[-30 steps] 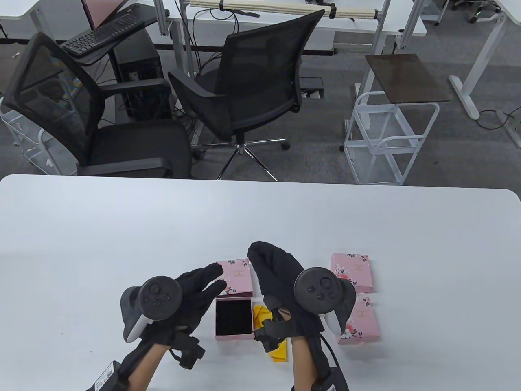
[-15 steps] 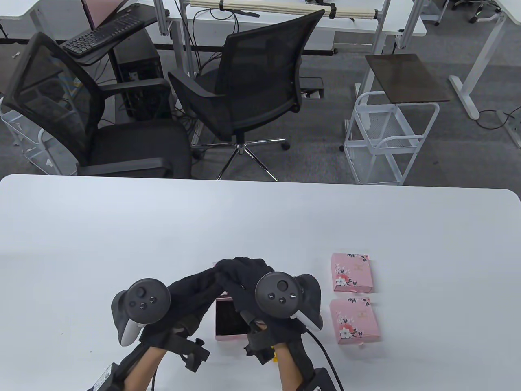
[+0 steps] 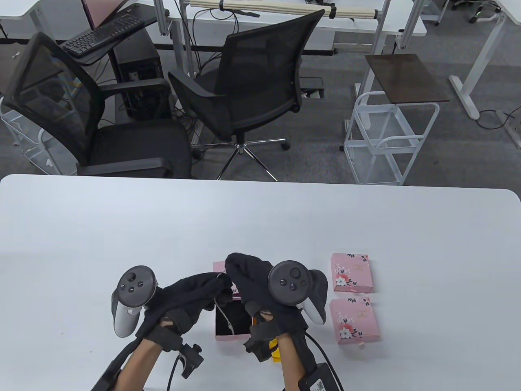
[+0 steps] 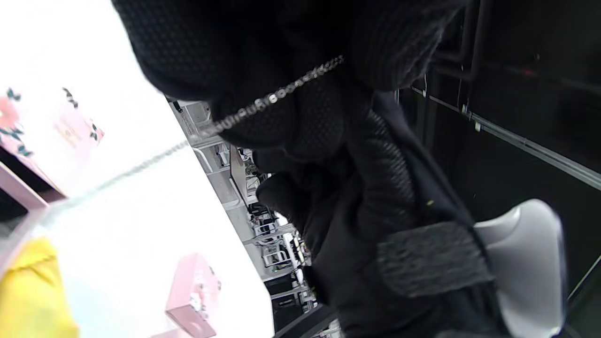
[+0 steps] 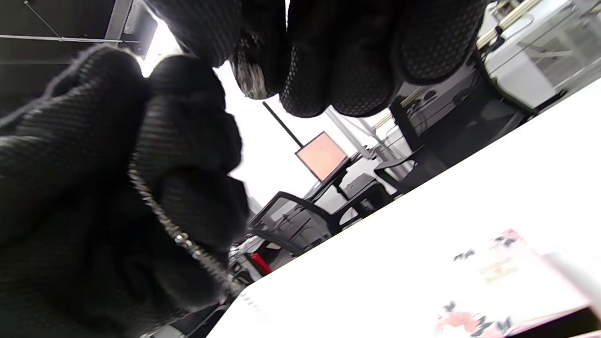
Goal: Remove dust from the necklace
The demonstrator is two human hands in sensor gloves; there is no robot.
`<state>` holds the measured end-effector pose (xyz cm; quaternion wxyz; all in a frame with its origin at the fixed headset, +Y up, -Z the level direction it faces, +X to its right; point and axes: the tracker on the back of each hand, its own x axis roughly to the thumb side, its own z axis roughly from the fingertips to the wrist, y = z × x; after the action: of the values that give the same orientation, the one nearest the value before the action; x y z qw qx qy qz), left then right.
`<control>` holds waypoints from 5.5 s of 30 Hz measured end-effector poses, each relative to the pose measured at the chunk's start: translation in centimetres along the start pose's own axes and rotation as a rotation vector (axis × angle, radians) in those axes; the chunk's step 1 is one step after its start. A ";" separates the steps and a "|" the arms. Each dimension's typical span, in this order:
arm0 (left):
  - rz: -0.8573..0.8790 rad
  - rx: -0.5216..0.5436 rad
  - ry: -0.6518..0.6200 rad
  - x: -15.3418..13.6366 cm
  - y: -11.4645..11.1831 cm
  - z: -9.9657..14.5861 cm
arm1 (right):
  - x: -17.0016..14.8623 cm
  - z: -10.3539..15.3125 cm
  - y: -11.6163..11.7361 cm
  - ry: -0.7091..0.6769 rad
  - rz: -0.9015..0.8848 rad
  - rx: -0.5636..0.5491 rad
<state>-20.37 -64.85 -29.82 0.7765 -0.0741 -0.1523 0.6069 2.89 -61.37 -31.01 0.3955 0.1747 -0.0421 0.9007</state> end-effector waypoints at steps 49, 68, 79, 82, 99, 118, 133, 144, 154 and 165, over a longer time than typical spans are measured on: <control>-0.108 0.418 -0.115 1.4 4.0 1.9 | 4.2 0.8 5.4 -0.129 0.089 -0.109; -0.236 0.517 -0.153 2.9 6.4 3.3 | 4.1 0.5 6.5 -0.127 0.074 -0.003; -0.333 0.451 -0.233 4.1 4.8 3.3 | 3.3 0.2 6.3 -0.106 0.074 0.042; -0.354 0.412 -0.238 4.0 4.2 2.9 | 2.7 0.0 5.8 -0.073 0.095 0.093; -0.327 0.394 -0.237 4.2 4.3 3.0 | -8.8 3.6 5.8 0.203 0.683 0.497; -0.299 0.393 -0.238 4.1 4.3 3.1 | -9.9 3.6 3.2 0.183 0.522 0.193; -0.296 0.371 -0.208 3.7 3.9 2.6 | -0.1 2.5 1.4 -0.171 -0.041 -0.098; -0.202 0.400 -0.176 3.5 4.2 2.7 | 3.6 1.9 4.0 -0.199 -0.134 -0.276; -0.220 0.384 -0.191 4.1 3.8 3.0 | 5.4 2.4 5.8 -0.193 0.095 -0.452; -0.374 0.420 -0.212 4.7 3.0 3.3 | 4.2 1.8 5.3 -0.142 -0.038 -0.363</control>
<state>-23.18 -59.77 -26.96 0.8530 0.1811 -0.1147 0.4759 -3.10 -62.51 -27.54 0.4336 0.1643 -0.2285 0.8560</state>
